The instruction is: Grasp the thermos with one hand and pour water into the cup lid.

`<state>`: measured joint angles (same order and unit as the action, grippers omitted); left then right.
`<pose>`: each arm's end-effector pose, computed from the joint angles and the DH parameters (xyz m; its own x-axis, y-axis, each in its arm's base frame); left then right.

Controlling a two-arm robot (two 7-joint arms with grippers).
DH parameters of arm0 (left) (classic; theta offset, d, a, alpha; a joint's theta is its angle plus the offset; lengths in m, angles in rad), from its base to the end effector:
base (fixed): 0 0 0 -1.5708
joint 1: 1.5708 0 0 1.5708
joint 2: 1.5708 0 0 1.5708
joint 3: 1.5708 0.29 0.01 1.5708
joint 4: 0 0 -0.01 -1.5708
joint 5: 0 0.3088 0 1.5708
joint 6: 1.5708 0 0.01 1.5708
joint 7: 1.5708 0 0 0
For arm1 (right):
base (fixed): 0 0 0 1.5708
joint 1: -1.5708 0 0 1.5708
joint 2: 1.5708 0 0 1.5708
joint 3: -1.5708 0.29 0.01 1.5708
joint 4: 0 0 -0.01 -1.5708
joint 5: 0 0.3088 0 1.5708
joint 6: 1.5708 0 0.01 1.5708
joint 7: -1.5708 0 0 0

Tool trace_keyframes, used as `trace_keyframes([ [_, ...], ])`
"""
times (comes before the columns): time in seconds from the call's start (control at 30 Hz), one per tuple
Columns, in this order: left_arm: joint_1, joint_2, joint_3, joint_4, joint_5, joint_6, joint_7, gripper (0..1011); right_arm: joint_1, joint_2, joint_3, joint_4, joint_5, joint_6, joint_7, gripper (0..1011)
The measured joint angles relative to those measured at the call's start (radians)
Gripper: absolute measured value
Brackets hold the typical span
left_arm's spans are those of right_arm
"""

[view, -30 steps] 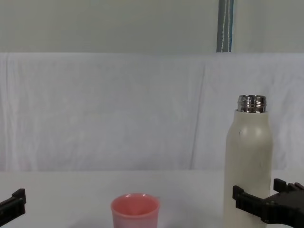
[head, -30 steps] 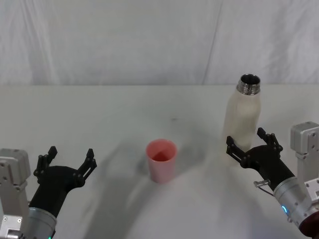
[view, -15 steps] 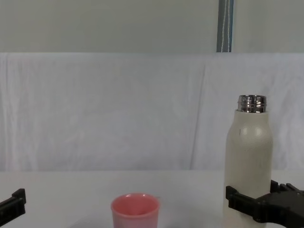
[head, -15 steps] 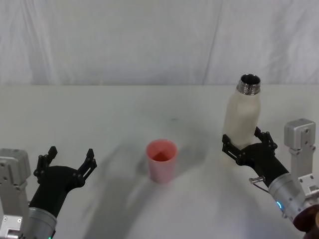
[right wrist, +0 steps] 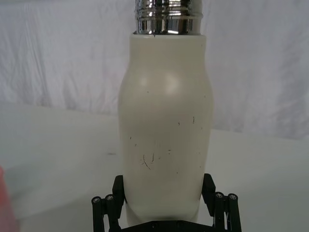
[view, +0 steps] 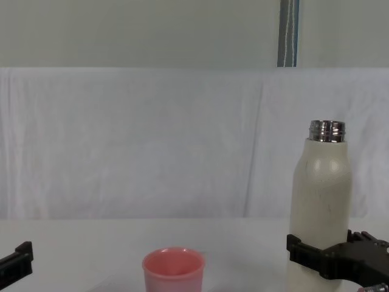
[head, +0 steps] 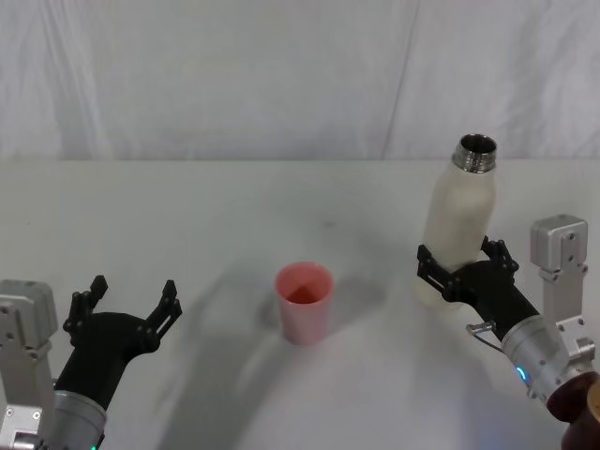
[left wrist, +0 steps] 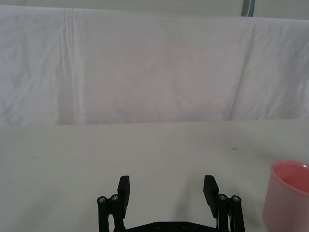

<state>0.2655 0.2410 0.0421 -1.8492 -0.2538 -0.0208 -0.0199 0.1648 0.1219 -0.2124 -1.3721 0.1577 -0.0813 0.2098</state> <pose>0.2529 0.0376 -0.2853 0.1245 0.9917 -0.0326 -0.9921 0.1240 -0.0176 0.3695 0.0230 -0.3110 0.3820 -0.9242 -0.0006 0.9240 0.3819 0.0210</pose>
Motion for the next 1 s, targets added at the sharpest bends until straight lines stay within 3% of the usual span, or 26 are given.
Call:
trace_keyframes([
  [0.23, 0.000, 0.000, 0.000, 0.000, 0.000, 0.000, 0.000, 1001, 0.022, -0.007, -0.008, 0.027, -0.003, -0.008, 0.002, 1001],
  [1.0, 0.000, 0.000, 0.000, 0.000, 0.000, 0.000, 0.000, 1001, 0.019, -0.006, -0.006, 0.024, -0.003, -0.008, 0.003, 950],
])
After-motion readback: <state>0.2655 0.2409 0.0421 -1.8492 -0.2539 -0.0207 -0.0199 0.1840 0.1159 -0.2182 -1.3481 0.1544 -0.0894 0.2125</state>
